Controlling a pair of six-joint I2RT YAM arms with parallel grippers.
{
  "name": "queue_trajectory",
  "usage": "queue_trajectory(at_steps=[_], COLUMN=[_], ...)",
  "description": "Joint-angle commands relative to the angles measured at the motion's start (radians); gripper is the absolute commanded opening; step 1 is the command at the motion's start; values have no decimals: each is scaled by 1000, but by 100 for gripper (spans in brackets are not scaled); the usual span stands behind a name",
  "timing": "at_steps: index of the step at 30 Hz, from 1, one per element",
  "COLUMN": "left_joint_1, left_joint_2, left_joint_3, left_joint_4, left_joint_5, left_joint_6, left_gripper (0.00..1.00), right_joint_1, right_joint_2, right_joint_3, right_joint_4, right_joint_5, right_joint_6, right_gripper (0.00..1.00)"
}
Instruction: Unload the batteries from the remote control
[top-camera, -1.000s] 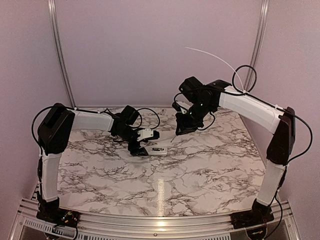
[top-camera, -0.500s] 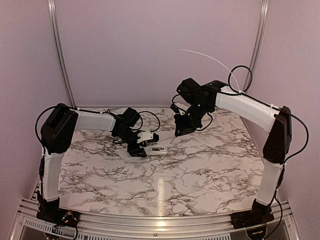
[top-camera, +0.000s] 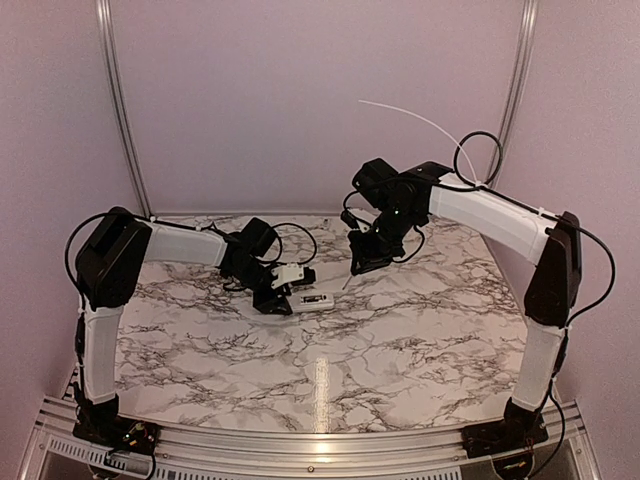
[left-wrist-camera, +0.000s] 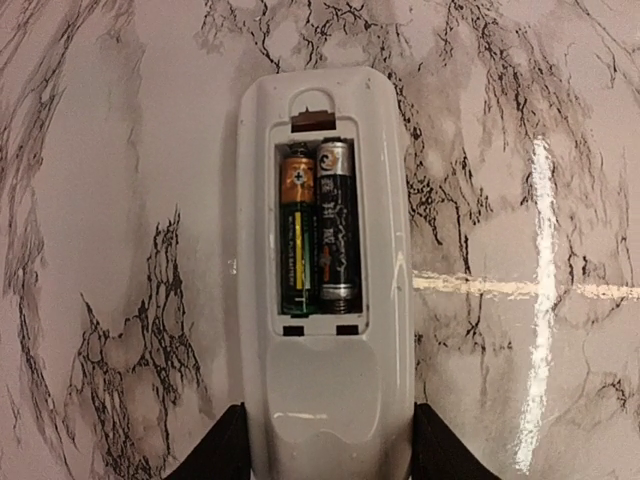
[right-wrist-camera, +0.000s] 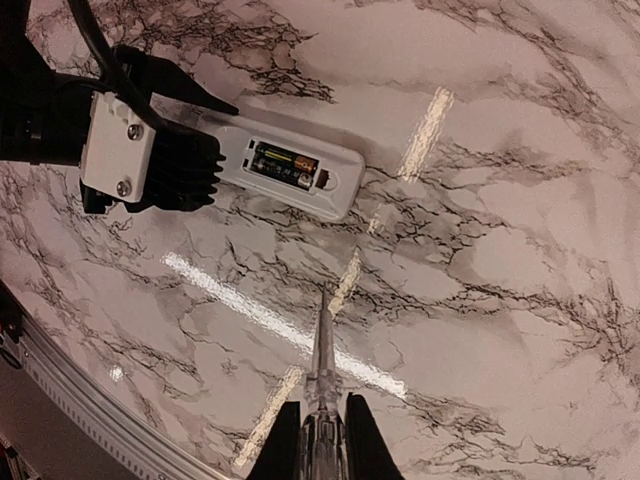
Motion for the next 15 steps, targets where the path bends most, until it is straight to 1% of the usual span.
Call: queue_trajectory(at_steps=[1,10,15], left_joint_1=[-31,-127,-152], left_joint_2=[-97,-166,-189], left_joint_3=[-80,-188,-211], left_joint_4=[85,166,194], left_joint_5=[-3,-172,-213], left_joint_6=[-47,-163,-237], left_gripper=[32,31,30], right_joint_1=[-6,-6,-6], right_joint_2=[12,2,-11], right_joint_3=[32,-3,-43], right_joint_4=[-18,24,43], right_joint_5=[26,-8,-23], right_joint_6=[-12,-11,-13], right_gripper=[0,0,0])
